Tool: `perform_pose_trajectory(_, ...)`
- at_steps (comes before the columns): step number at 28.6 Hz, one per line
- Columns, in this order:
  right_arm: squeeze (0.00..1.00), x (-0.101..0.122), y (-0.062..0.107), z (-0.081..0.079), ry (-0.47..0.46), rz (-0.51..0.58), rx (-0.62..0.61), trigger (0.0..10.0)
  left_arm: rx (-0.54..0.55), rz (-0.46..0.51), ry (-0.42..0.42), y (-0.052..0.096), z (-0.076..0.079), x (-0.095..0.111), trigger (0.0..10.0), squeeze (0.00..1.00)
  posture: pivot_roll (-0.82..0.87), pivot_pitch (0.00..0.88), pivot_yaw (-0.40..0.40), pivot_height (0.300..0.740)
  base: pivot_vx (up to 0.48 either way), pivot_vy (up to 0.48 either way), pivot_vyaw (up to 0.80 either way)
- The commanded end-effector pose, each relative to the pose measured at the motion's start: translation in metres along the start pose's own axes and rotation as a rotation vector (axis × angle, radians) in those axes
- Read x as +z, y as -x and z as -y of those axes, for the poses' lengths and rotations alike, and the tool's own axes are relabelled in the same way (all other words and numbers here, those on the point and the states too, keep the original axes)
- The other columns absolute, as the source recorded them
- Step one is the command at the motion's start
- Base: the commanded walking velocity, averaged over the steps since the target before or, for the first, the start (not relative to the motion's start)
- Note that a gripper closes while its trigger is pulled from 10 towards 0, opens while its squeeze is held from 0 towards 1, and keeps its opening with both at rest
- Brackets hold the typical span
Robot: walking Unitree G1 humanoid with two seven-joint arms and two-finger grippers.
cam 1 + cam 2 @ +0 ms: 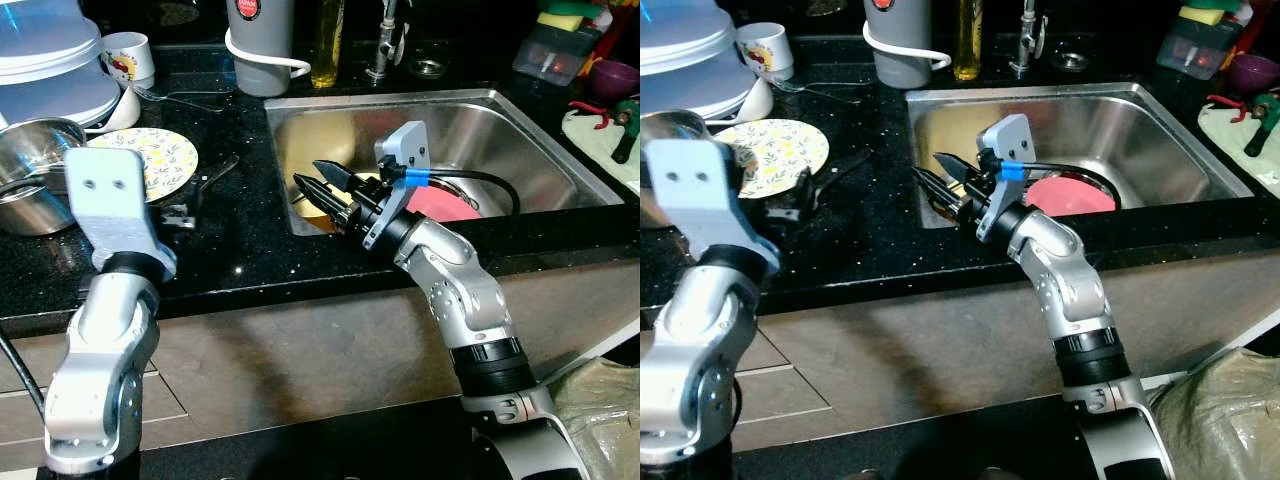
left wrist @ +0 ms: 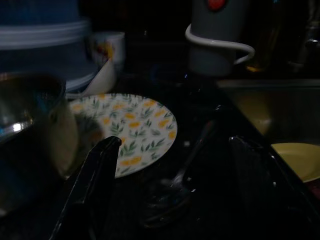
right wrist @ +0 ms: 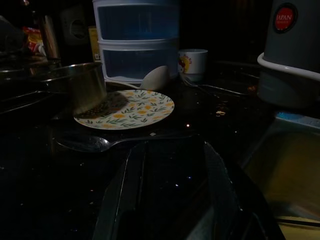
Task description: Kitchen organization
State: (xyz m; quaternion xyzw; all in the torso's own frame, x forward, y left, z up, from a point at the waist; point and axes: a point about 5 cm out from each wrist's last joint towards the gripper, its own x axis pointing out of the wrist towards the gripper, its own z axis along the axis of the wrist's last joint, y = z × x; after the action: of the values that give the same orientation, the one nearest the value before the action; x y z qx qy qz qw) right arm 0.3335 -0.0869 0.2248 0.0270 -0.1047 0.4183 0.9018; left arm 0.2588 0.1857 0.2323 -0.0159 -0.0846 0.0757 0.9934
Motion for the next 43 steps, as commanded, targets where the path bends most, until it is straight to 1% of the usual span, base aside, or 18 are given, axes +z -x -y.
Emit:
perform_pose_trajectory(1,0.0,0.0,0.004,0.001,0.011,0.002,0.001,10.0,0.015,-0.053,0.032,-0.001,-0.003,-0.007,10.0,0.0,0.08,0.063,-0.067,0.732,0.0,0.0,0.0)
perform_pose_trajectory(2,0.0,0.0,0.005,0.001,0.013,0.001,0.009,10.0,0.029,-0.072,0.036,-0.001,-0.005,-0.009,10.0,0.0,0.08,0.07,-0.066,0.732,0.0,0.0,0.0)
perform_pose_trajectory(4,0.0,0.003,0.007,0.0,0.004,0.013,0.038,10.0,0.051,-0.124,0.089,-0.001,-0.011,-0.017,10.0,0.0,0.09,0.069,-0.066,0.732,0.0,0.0,0.0)
perform_pose_trajectory(6,0.0,0.007,0.008,-0.002,-0.001,0.027,0.067,10.0,0.053,-0.163,0.177,-0.001,-0.013,-0.022,10.0,0.0,0.09,0.072,-0.063,0.732,0.0,0.0,0.0)
perform_pose_trajectory(7,0.0,0.008,0.008,-0.002,-0.001,0.03,0.074,10.0,0.049,-0.172,0.203,-0.001,-0.012,-0.023,10.0,0.0,0.09,0.072,-0.063,0.732,0.0,0.0,0.0)
perform_pose_trajectory(11,0.0,0.009,0.008,-0.003,0.002,0.034,0.08,10.0,0.039,-0.19,0.243,-0.002,-0.011,-0.024,10.0,0.0,0.09,0.072,-0.063,0.732,0.0,0.0,0.0)
perform_pose_trajectory(12,0.0,0.011,0.007,-0.003,0.006,0.037,0.079,10.0,0.0,-0.228,0.339,-0.006,-0.006,-0.026,10.0,0.0,0.08,0.07,-0.057,0.732,0.0,0.0,0.0)
perform_pose_trajectory(13,0.0,0.011,0.007,-0.003,0.006,0.037,0.079,10.0,0.0,-0.228,0.339,-0.006,-0.006,-0.026,10.0,0.0,0.08,0.07,-0.057,0.732,0.0,0.0,0.0)
perform_pose_trajectory(16,0.0,0.012,0.008,-0.002,0.016,0.037,0.074,10.0,-0.008,-0.261,0.49,-0.011,-0.002,-0.026,10.0,0.0,0.08,0.07,-0.054,0.732,0.0,0.0,0.0)
perform_pose_trajectory(19,0.0,0.014,0.009,-0.001,0.022,0.039,0.07,10.0,-0.015,-0.302,0.598,-0.012,0.0,-0.031,10.0,0.0,0.08,0.07,-0.054,0.732,0.0,0.0,0.0)
perform_pose_trajectory(20,0.0,0.015,0.009,0.0,0.025,0.041,0.066,10.0,-0.036,-0.341,0.671,-0.012,0.004,-0.035,10.0,0.0,0.08,0.068,-0.054,0.732,0.0,0.0,0.0)
perform_pose_trajectory(28,0.0,0.017,0.01,0.004,0.039,0.039,0.044,10.0,0.01,-0.403,0.786,-0.013,0.002,-0.041,10.0,0.0,0.08,0.068,-0.054,0.732,0.0,0.0,0.0)
perform_pose_trajectory(29,0.0,0.018,0.009,0.005,0.039,0.041,0.041,10.0,0.029,-0.419,0.845,-0.012,0.002,-0.044,10.0,0.0,0.08,0.067,-0.054,0.732,0.0,0.0,0.0)
perform_pose_trajectory(33,0.0,0.018,0.009,0.005,0.041,0.043,0.036,10.0,0.04,-0.444,0.891,-0.011,0.001,-0.047,10.0,0.0,0.08,0.065,-0.054,0.732,0.0,0.0,0.0)
perform_pose_trajectory(34,0.0,0.019,0.009,0.005,0.041,0.044,0.035,10.0,0.042,-0.45,0.897,-0.011,0.0,-0.047,4.7,0.0,0.08,0.065,-0.054,0.732,0.0,0.0,0.0)
perform_pose_trajectory(35,0.0,0.019,0.009,0.005,0.041,0.044,0.035,10.0,0.042,-0.45,0.897,-0.011,0.0,-0.047,4.7,0.0,0.08,0.065,-0.054,0.732,0.0,0.0,0.0)
perform_pose_trajectory(36,0.0,0.02,0.009,0.006,0.042,0.047,0.034,10.0,0.047,-0.463,0.921,-0.011,0.0,-0.049,0.0,0.0,0.08,0.065,-0.054,0.732,0.0,0.0,0.0)
perform_pose_trajectory(43,0.0,0.023,0.009,0.006,0.047,0.054,0.03,10.0,0.057,-0.525,0.945,-0.01,0.001,-0.056,0.0,0.0,0.07,0.061,-0.054,0.732,0.0,0.0,0.0)
